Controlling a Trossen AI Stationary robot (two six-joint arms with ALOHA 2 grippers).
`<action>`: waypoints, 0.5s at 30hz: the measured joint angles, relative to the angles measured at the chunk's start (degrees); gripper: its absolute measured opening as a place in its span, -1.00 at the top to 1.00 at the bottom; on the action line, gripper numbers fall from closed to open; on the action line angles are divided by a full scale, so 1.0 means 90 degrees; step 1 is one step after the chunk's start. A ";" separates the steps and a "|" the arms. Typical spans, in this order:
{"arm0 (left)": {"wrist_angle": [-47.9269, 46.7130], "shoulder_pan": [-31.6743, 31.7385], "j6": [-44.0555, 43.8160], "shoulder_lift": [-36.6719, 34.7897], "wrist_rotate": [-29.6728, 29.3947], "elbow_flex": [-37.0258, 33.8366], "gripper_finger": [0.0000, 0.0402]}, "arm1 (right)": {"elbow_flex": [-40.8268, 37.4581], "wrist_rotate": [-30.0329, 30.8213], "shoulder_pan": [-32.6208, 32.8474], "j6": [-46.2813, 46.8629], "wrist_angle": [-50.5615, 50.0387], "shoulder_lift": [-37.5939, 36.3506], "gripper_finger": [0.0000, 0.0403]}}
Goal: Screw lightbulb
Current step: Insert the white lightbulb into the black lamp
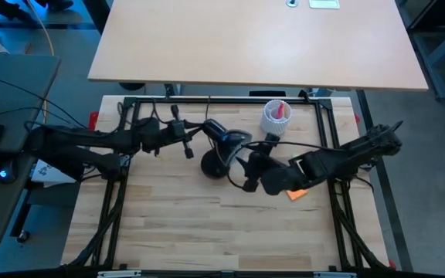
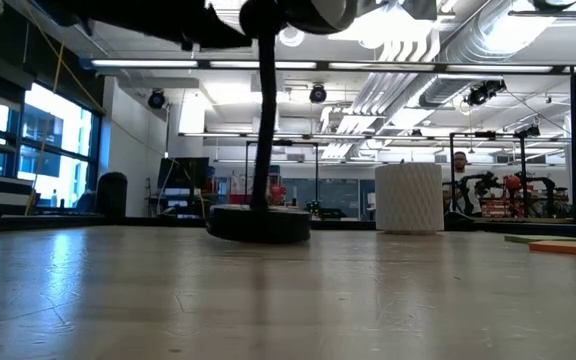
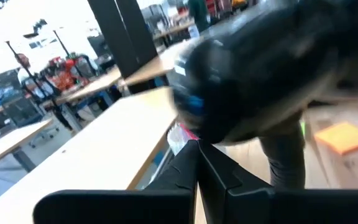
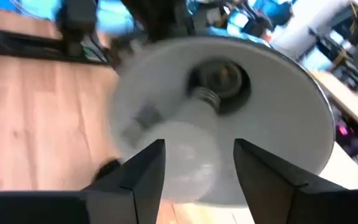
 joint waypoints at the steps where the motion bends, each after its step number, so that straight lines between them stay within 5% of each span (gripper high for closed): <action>1: -0.0027 -0.0030 -0.0001 -0.0090 -0.0014 0.0003 1.00 | 0.0000 0.0001 -0.0032 0.0080 -0.0037 0.0036 0.08; 9: -0.0161 -0.0098 -0.0009 -0.0248 -0.0048 0.0007 1.00 | 0.0000 -0.0402 -0.0217 0.0121 -0.0023 0.0149 0.08; 15: -0.0212 -0.0098 -0.0006 -0.0247 -0.0691 0.0007 1.00 | 0.0000 -0.0562 -0.0432 0.0202 -0.0023 0.0149 0.08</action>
